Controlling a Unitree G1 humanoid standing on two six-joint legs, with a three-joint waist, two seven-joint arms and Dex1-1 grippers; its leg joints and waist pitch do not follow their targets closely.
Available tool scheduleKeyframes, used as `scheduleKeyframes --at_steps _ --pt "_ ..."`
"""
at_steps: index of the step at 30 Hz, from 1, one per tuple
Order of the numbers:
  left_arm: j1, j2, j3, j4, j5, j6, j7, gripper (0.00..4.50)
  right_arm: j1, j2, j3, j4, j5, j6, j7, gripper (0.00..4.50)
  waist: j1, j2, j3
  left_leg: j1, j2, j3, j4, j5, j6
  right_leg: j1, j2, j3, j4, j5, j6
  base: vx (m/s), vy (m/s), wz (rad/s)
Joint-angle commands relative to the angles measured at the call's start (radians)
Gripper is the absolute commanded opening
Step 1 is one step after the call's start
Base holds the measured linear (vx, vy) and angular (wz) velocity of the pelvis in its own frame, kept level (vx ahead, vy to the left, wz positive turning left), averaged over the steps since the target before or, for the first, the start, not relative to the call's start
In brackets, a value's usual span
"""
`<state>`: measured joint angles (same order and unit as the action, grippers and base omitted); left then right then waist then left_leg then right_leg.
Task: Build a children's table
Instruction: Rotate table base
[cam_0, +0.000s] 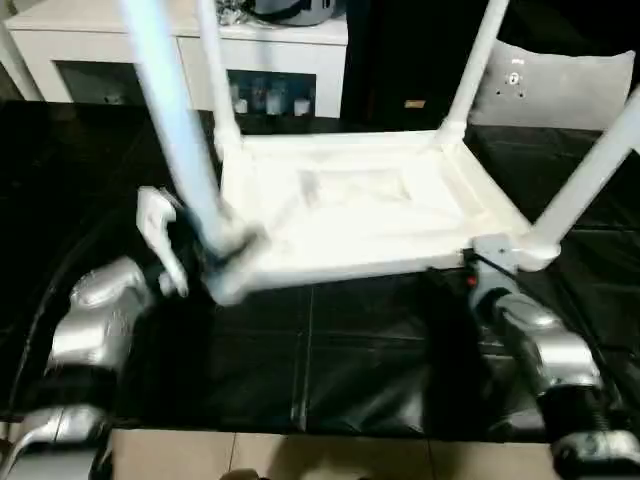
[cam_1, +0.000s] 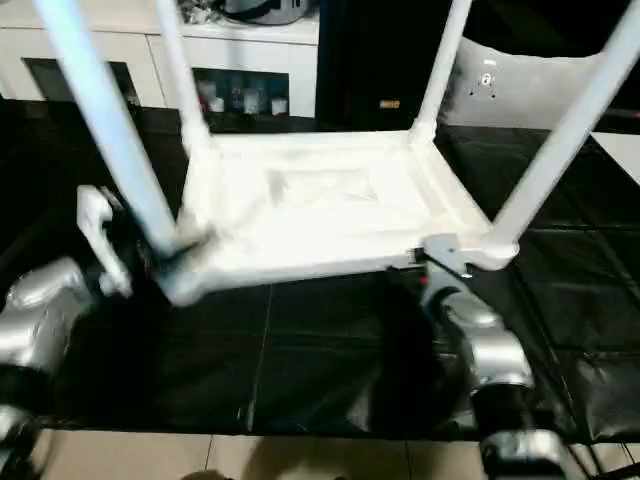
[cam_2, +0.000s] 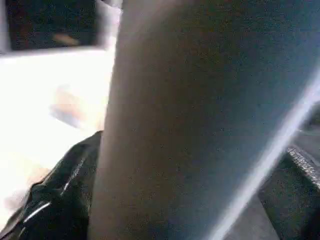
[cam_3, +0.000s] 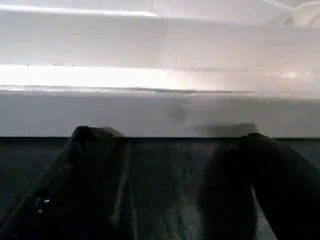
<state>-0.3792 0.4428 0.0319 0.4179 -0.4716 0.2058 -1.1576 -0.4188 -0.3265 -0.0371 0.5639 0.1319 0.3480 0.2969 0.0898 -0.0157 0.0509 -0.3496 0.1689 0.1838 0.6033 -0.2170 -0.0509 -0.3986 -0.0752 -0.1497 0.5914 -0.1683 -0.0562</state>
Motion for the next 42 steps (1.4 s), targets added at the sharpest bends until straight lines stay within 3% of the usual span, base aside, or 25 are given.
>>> scheduleKeyframes --at_steps 1,2,4,5,6,10,12,18,24,34,36,38,42 --pt "0.026 -0.006 -0.092 -0.18 -0.081 0.108 -0.061 4.42 -0.034 -0.005 0.008 0.037 -0.007 -0.039 0.044 4.5 0.001 -0.01 -0.062 0.004 0.079 -0.025 -0.072 -0.106 0.022 0.063 -0.116 0.091 -0.066 -0.29 -0.136 0.0 0.0 0.0" --pt "0.033 -0.018 -0.12 -0.242 -0.107 0.145 -0.065 4.42 -0.045 -0.004 0.015 0.055 -0.009 -0.051 0.061 4.5 0.001 -0.007 -0.06 0.001 0.078 -0.025 -0.071 -0.106 0.021 0.063 -0.115 0.091 -0.068 -0.304 -0.14 0.0 0.0 0.0" --pt "0.035 -0.039 -0.147 -0.303 -0.133 0.185 -0.065 4.42 -0.059 0.0 0.022 0.078 -0.01 -0.066 0.077 4.5 -0.001 -0.009 -0.059 0.002 0.08 -0.024 -0.071 -0.104 0.019 0.064 -0.114 0.091 -0.068 -0.303 -0.146 0.0 0.0 0.0" --pt "0.028 -0.07 -0.172 -0.348 -0.159 0.223 -0.069 4.42 -0.073 0.008 0.034 0.093 -0.008 -0.089 0.109 4.5 -0.006 -0.016 -0.056 0.004 0.078 -0.021 -0.071 -0.114 0.02 0.06 -0.107 0.091 -0.071 -0.312 -0.142 0.0 0.0 0.0" --pt "0.025 -0.079 -0.177 -0.358 -0.167 0.233 -0.066 4.42 -0.075 0.011 0.039 0.094 -0.008 -0.094 0.118 4.5 -0.005 -0.016 -0.057 0.0 0.075 -0.023 -0.07 -0.113 0.021 0.065 -0.108 0.089 -0.071 -0.321 -0.139 0.0 0.0 0.0" --pt "0.012 -0.125 -0.207 -0.405 -0.201 0.296 -0.07 4.42 -0.095 0.032 0.064 0.108 -0.009 -0.131 0.18 4.5 -0.016 -0.017 -0.056 -0.003 0.067 -0.022 -0.066 -0.119 0.028 0.066 -0.103 0.084 -0.09 -0.41 -0.075 0.0 0.0 0.0" --pt "0.013 -0.13 -0.222 -0.431 -0.219 0.326 -0.073 4.42 -0.099 0.041 0.078 0.105 -0.014 -0.141 0.203 4.5 -0.023 -0.019 -0.057 -0.005 0.068 -0.024 -0.066 -0.113 0.032 0.068 -0.101 0.083 -0.087 -0.406 -0.076 0.0 0.0 0.0" --pt "0.001 -0.164 -0.26 -0.483 -0.269 0.41 -0.054 4.42 -0.114 0.075 0.111 0.124 -0.025 -0.185 0.266 4.5 -0.036 -0.02 -0.06 -0.006 0.071 -0.024 -0.064 -0.084 0.049 0.067 -0.096 0.084 -0.074 -0.311 -0.122 0.0 0.0 0.0" --pt "-0.012 -0.201 -0.264 -0.488 -0.267 0.422 -0.038 4.42 -0.121 0.101 0.129 0.133 -0.033 -0.208 0.302 4.5 -0.038 -0.019 -0.058 -0.004 0.071 -0.024 -0.063 -0.096 0.047 0.067 -0.096 0.084 -0.079 -0.34 -0.115 0.0 0.0 0.0" --pt "-0.072 -0.343 -0.265 -0.354 -0.111 0.252 0.128 4.42 -0.145 0.179 0.154 0.177 -0.058 -0.246 0.299 4.5 -0.042 -0.02 -0.058 -0.004 0.068 -0.027 -0.062 -0.121 0.046 0.068 -0.098 0.079 -0.092 -0.411 -0.075 0.0 0.0 0.0" --pt "-0.088 -0.37 -0.269 -0.31 -0.043 0.189 0.199 4.42 -0.149 0.174 0.139 0.197 -0.066 -0.244 0.273 4.5 -0.039 -0.019 -0.06 0.001 0.07 -0.027 -0.061 -0.113 0.05 0.064 -0.095 0.08 -0.092 -0.385 -0.074 0.0 0.0 0.0" --pt "-0.092 -0.377 -0.268 -0.299 -0.026 0.167 0.216 4.42 -0.149 0.171 0.134 0.201 -0.07 -0.244 0.264 4.5 -0.038 -0.02 -0.061 -0.002 0.07 -0.027 -0.062 -0.107 0.053 0.066 -0.095 0.08 -0.089 -0.365 -0.076 0.0 0.0 0.0" --pt "-0.101 -0.385 -0.279 -0.253 0.088 0.087 0.33 4.42 -0.128 0.129 0.092 0.216 -0.074 -0.256 0.223 4.5 -0.03 -0.019 -0.064 -0.003 0.073 -0.028 -0.062 -0.092 0.058 0.067 -0.097 0.081 -0.079 -0.312 -0.092 0.0 0.0 0.0"
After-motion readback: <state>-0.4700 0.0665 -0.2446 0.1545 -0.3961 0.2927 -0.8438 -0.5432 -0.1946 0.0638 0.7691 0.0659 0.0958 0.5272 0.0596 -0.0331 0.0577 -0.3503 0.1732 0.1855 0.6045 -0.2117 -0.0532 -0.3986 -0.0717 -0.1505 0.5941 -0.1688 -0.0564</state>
